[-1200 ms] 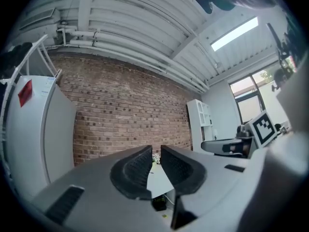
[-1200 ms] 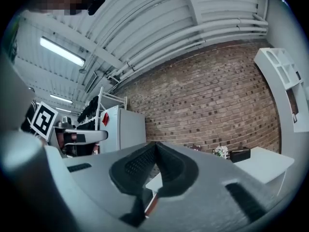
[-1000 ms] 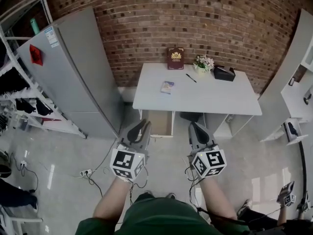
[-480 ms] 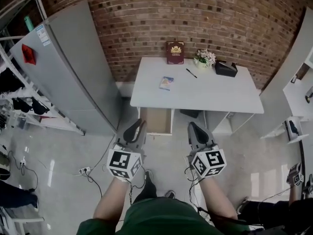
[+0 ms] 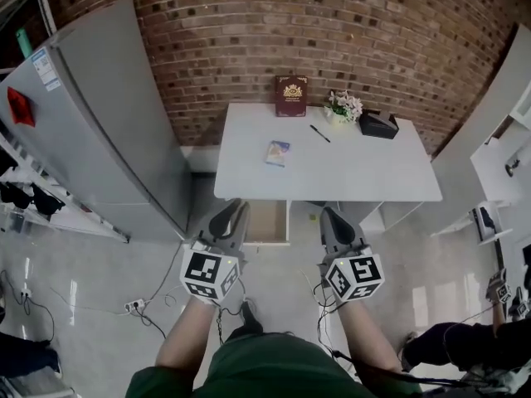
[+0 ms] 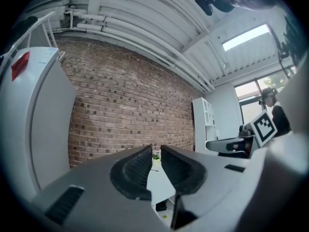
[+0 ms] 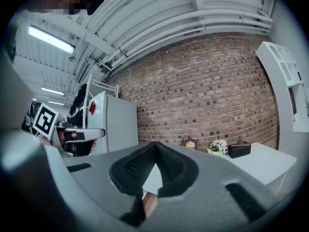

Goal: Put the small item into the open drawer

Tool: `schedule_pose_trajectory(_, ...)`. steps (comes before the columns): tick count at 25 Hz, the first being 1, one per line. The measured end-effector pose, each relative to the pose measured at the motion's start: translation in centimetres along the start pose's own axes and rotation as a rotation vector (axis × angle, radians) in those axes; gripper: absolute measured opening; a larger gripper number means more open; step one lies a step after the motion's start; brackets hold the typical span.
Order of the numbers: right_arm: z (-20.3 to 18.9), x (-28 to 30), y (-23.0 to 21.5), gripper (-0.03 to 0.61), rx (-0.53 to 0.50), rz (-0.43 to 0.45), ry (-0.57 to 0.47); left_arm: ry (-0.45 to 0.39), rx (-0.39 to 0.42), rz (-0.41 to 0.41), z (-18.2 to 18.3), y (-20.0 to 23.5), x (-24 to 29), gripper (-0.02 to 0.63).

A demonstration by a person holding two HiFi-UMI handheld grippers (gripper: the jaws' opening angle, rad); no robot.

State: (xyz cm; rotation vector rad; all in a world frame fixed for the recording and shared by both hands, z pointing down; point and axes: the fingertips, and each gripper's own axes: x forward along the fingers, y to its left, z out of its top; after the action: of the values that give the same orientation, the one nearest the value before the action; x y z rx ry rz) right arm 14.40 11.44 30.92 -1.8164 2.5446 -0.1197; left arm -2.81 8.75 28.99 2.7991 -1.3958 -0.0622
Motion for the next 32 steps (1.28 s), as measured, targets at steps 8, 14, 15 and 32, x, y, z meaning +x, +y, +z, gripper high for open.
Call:
schedule_pose_trajectory(8,-1.1,5.9,1.0,0.002,-0.023,-0.051,0.051,0.022,-0.048,-0.024,-2.0,6.7,2.4,0.052)
schedule_pose_trajectory(14,-1.0,8.2,1.9,0.002,-0.071,-0.085,0.076,0.01,-0.078,-0.057,-2.6,9.7,3.5,0.052)
schedule_pose_trajectory(15,-1.1,8.5,2.1,0.003,-0.08,-0.087,0.082,0.009,-0.083,-0.061,-2.7,10.0,3.6,0.052)
schedule_pose_trajectory(32,-0.8,12.0,1.9,0.002,-0.139,-0.097,0.102,0.006,-0.106,-0.044,-3.0,12.9,4.5,0.052)
